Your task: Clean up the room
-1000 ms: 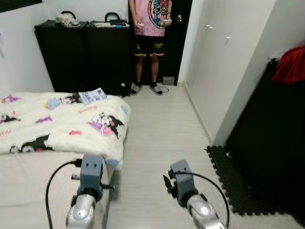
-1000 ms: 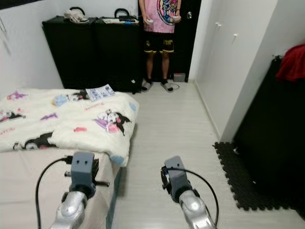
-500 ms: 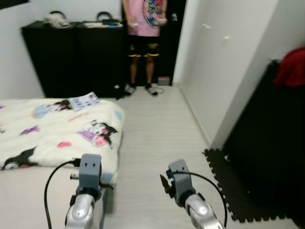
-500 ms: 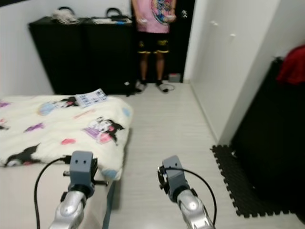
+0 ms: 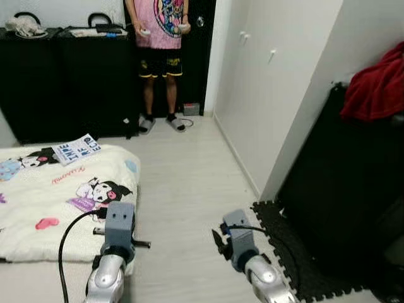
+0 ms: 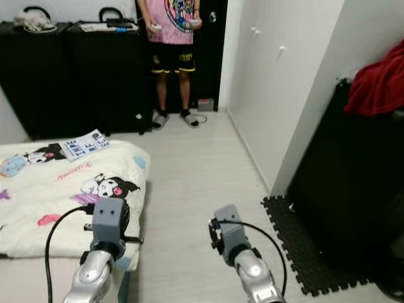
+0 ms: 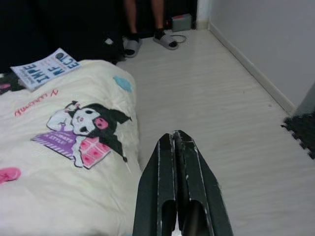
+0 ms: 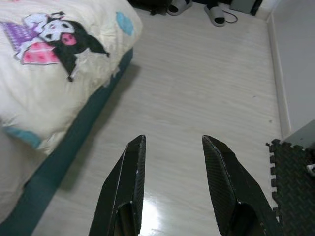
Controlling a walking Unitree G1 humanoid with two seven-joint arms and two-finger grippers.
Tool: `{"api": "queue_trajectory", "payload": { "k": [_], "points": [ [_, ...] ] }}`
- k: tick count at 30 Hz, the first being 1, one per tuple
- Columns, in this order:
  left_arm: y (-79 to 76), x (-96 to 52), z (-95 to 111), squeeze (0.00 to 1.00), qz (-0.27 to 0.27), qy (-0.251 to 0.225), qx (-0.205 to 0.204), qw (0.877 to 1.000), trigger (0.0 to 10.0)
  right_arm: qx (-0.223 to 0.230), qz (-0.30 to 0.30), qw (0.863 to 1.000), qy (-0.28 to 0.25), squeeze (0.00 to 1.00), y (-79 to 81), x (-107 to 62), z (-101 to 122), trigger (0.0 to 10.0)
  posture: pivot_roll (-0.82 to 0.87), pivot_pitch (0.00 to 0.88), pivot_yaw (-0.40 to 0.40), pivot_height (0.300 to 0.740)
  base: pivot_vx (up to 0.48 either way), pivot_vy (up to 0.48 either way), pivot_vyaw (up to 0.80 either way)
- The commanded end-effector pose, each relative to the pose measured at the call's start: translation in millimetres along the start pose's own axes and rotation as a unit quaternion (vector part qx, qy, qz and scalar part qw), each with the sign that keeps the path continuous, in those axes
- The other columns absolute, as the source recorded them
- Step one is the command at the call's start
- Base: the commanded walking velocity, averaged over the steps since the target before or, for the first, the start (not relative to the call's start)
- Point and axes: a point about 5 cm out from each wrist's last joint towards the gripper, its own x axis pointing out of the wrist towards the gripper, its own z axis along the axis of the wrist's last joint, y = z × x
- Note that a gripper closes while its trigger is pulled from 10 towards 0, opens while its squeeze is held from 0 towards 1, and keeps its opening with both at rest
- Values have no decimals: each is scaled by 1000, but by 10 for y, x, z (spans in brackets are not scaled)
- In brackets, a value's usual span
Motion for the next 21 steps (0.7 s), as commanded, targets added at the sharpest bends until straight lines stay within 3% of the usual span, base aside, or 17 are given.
{"api": "queue_trajectory", "payload": {
  "k": [1,21],
  "points": [
    [-41,-18,-21,0,-5,6,-4,1000,10000,1,-1,1000,8,0,-6,-18,-38,10000,-9,0,-54,740,307,0,0],
    [-63,-18,-18,0,-11,6,-6,1000,10000,3,-4,1000,7,0,-9,-28,-42,10000,-13,0,-50,740,307,0,0]
  ]
}}
